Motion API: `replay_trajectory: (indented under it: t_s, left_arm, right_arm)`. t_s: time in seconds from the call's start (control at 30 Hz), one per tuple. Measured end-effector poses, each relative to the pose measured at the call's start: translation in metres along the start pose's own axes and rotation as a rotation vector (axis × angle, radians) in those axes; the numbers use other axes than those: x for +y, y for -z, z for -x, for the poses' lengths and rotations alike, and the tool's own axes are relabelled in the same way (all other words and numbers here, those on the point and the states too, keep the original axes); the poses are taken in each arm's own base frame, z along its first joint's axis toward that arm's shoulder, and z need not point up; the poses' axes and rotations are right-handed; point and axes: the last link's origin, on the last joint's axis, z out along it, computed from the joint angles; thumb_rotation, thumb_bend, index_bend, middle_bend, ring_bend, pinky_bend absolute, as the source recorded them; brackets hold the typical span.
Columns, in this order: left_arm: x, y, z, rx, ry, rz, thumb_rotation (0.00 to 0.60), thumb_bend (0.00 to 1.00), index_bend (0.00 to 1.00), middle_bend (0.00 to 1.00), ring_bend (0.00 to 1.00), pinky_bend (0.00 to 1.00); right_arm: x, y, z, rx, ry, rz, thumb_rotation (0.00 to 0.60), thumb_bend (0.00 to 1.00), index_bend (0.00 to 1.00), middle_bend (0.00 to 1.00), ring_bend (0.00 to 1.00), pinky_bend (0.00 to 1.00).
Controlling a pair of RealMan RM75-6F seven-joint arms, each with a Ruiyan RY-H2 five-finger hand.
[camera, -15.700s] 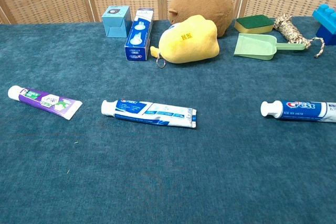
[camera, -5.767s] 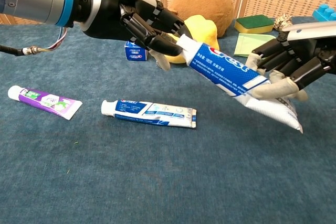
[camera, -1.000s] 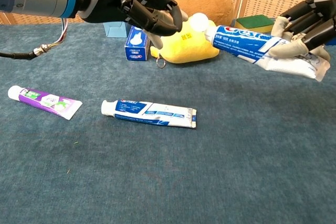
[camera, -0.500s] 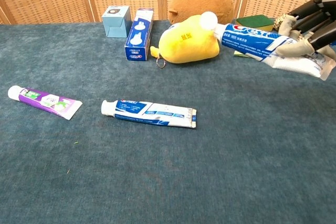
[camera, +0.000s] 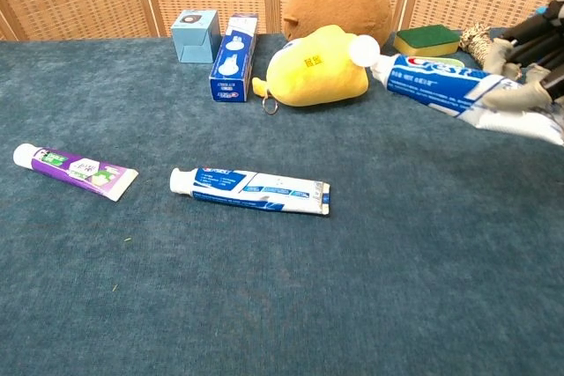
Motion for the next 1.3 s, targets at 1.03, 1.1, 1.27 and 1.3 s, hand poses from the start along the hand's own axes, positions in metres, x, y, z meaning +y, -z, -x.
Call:
replay_trajectory:
  t_s: [1.03, 1.1, 1.27, 1.3]
  left_arm:
    - [-0.054, 0.116, 0.003, 0.104, 0.016, -0.364, 0.6, 0.39, 0.26, 0.09, 0.0, 0.24]
    - [-0.054, 0.116, 0.004, 0.103, 0.017, -0.365, 0.6, 0.39, 0.26, 0.09, 0.0, 0.24]
    - [-0.054, 0.114, 0.007, 0.092, 0.022, -0.361, 0.6, 0.39, 0.26, 0.09, 0.0, 0.24]
    - [-0.054, 0.113, 0.008, 0.09, 0.022, -0.36, 0.6, 0.39, 0.26, 0.09, 0.0, 0.24]
  right_arm:
    - [0.067, -0.026, 0.033, -0.058, 0.037, -0.021, 0.6, 0.45, 0.77, 0.56, 0.42, 0.26]
    - [0.067, -0.028, 0.034, -0.054, 0.035, -0.027, 0.6, 0.42, 0.73, 0.52, 0.38, 0.25]
    - [0.067, -0.033, 0.038, -0.029, 0.061, -0.044, 0.6, 0.32, 0.55, 0.41, 0.28, 0.22]
    - [0.067, -0.033, 0.039, -0.025, 0.068, -0.046, 0.6, 0.31, 0.51, 0.39, 0.26, 0.21]
